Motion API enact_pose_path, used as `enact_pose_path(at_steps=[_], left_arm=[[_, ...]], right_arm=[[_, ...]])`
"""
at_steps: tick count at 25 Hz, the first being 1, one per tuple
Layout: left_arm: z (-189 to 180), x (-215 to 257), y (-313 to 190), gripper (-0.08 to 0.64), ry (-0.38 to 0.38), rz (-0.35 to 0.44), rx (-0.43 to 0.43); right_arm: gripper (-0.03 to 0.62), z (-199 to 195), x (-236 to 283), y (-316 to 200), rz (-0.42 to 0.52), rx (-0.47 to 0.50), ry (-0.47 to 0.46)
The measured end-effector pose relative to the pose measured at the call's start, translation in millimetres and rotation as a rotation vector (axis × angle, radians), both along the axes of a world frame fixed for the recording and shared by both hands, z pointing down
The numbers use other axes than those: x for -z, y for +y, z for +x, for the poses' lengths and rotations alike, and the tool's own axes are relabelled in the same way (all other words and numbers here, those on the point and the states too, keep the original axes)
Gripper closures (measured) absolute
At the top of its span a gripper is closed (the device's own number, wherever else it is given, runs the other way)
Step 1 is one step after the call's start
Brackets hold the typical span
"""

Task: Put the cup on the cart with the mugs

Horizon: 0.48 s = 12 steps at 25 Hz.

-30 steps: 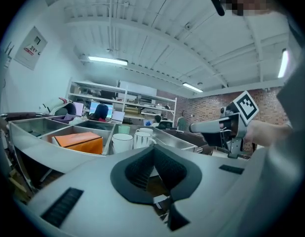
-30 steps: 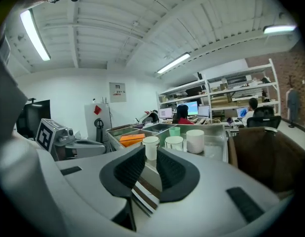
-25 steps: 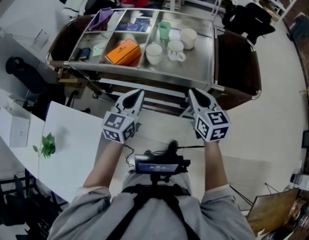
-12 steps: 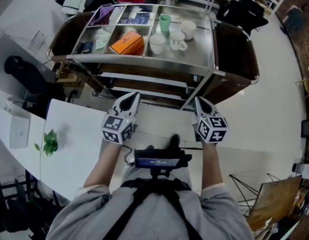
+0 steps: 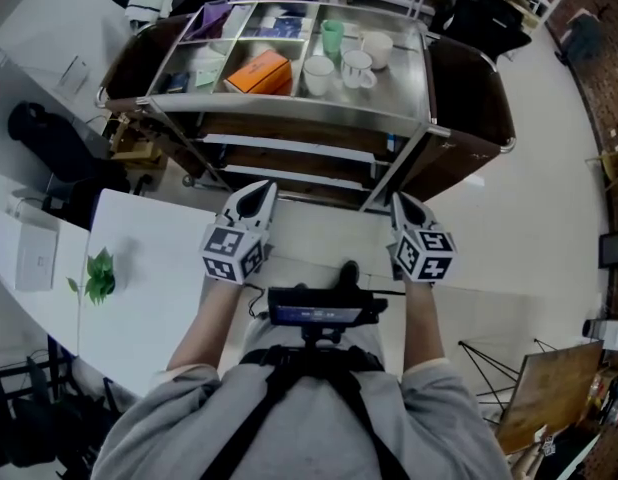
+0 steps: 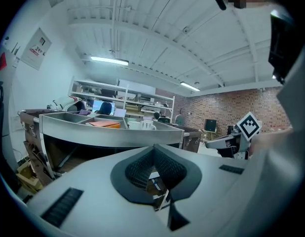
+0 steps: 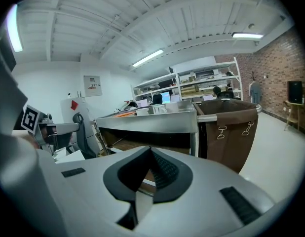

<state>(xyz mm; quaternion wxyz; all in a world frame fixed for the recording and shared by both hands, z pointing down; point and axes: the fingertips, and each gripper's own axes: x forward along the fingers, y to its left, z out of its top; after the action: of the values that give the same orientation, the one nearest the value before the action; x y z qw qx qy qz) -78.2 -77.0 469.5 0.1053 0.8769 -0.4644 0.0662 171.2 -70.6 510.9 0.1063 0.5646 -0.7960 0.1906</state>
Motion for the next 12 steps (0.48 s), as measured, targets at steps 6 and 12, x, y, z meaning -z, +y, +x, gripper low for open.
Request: enact_pose_path(at_steps=[6,12], left_arm=[[-5,2,3,0.563,0.004,0.003,-0.016],[-14,-5,8,0.565,0.004,-0.003,-0.017]], right_arm=[[0.595,-3,8,4,0.008,0.000,0.007],[0.595,-8,3,6,0.000,0.015,0.031]])
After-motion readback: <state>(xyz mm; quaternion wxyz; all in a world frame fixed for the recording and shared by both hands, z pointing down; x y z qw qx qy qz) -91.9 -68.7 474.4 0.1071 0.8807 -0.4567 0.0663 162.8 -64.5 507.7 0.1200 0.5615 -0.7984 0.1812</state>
